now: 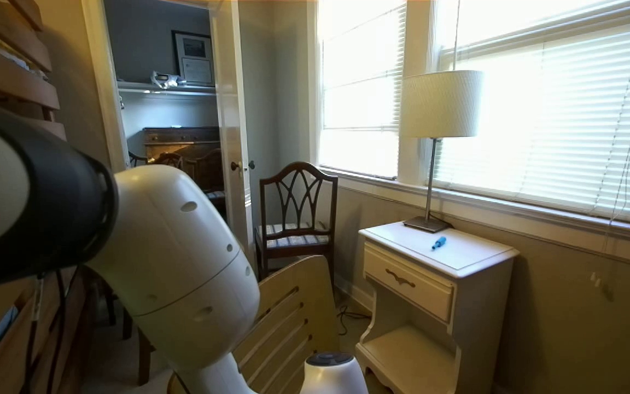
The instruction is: Put the grey remote control on the chair.
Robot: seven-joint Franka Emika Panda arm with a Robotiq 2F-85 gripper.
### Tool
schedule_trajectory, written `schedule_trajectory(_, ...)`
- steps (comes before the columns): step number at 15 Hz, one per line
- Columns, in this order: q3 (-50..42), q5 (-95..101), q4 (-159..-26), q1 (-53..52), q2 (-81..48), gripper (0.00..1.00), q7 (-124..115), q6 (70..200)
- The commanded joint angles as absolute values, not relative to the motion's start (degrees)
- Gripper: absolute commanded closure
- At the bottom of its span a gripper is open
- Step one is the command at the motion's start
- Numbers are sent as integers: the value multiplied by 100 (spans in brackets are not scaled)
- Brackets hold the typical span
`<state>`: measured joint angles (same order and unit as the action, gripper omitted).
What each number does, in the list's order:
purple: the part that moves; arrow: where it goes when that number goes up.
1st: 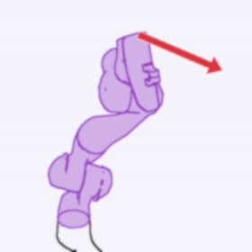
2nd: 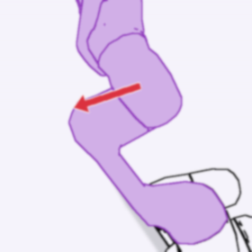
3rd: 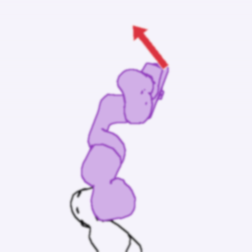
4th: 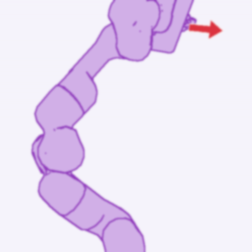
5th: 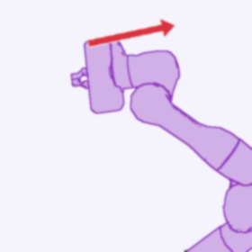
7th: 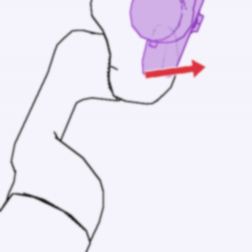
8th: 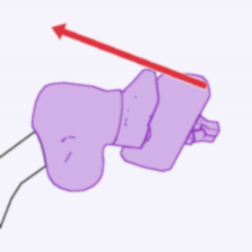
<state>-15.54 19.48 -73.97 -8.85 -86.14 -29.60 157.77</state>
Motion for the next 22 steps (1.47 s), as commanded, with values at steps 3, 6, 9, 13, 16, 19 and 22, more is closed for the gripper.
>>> schedule_trajectory(3, -1375, 1998, -7250, -703, -8614, 11, -2805, 15540)
schedule_trajectory(6, -1461, 1891, -7216, -709, -8536, 2, -2860, 15577)
schedule_trajectory(9, -1464, 1798, -7168, -642, -8333, 0, -2926, 15420)
schedule_trajectory(13, -1316, 1655, -7152, -476, -7966, 0, -2902, 15088)
schedule_trajectory(16, -1002, 1528, -7263, -258, -7606, 0, -2669, 14977)
schedule_trajectory(19, -723, 1671, -7650, -100, -7062, 0, -2262, 15173)
schedule_trajectory(22, -464, 1791, -8239, 50, -6365, 0, -1547, 15190)
